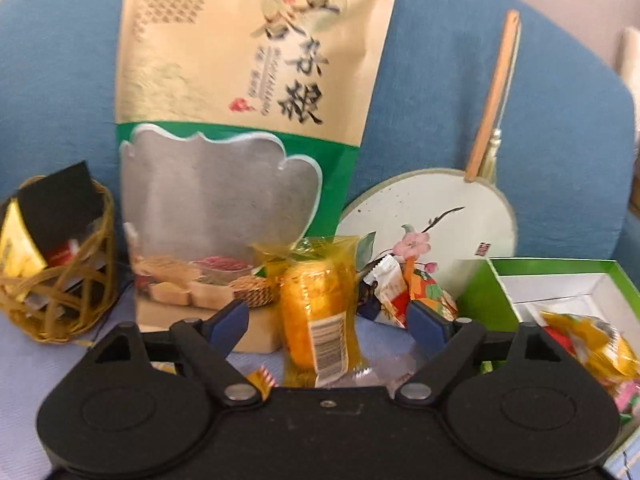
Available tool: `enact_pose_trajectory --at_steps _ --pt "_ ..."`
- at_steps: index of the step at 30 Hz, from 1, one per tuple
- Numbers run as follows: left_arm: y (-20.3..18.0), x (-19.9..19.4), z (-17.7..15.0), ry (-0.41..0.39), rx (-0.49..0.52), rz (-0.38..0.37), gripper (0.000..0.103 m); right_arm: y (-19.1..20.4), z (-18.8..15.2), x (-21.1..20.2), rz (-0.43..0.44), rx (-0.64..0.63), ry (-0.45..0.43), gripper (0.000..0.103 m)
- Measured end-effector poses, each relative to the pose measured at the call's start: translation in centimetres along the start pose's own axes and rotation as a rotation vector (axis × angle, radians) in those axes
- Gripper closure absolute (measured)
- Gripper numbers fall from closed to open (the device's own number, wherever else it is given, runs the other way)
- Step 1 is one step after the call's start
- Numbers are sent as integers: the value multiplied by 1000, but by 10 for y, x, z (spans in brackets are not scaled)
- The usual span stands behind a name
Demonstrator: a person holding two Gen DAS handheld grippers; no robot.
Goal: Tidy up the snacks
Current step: 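Grasp the yellow juice-like packet with the left gripper while the right grasps the orange candy stick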
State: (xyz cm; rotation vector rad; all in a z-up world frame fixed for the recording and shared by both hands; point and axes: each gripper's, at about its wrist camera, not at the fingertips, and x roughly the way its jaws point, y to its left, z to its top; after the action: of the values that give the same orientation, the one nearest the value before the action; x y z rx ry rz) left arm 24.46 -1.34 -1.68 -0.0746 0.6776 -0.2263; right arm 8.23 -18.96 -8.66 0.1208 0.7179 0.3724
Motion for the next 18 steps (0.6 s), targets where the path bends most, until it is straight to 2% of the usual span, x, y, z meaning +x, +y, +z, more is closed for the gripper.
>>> enact_pose_trajectory --at_steps 2,4,7,9,10,11,12,13,14,16,17,18 --pt "0 13 0 15 -12 14 0 -3 2 0 -2 21 -26 44" --pt "1 24 1 34 -28 22 0 -2 3 2 -5 17 -33 19" --pt "-2 29 1 33 -29 40 0 0 3 7 -19 4 4 21" --pt "-7 31 -1 35 12 49 0 0 3 7 -17 -1 6 21" --pt "-10 30 -2 37 34 54 10 0 3 6 -14 -2 8 21" --pt "-12 31 -4 49 56 51 49 0 3 6 -9 2 8 21" --pt "-12 34 -4 72 70 51 61 0 3 7 -8 4 9 21" --pt "-11 35 -5 82 61 54 60 0 3 7 -10 0 10 21" --pt "-10 35 -6 80 47 61 53 1 3 7 -12 -4 9 21" --pt "-9 36 -6 77 27 74 47 1 2 7 -17 -11 5 21" --pt "-8 36 -5 80 21 72 48 1 2 8 -21 -14 4 21" --pt "-7 36 -5 89 16 69 55 1 2 8 -25 -18 2 21"
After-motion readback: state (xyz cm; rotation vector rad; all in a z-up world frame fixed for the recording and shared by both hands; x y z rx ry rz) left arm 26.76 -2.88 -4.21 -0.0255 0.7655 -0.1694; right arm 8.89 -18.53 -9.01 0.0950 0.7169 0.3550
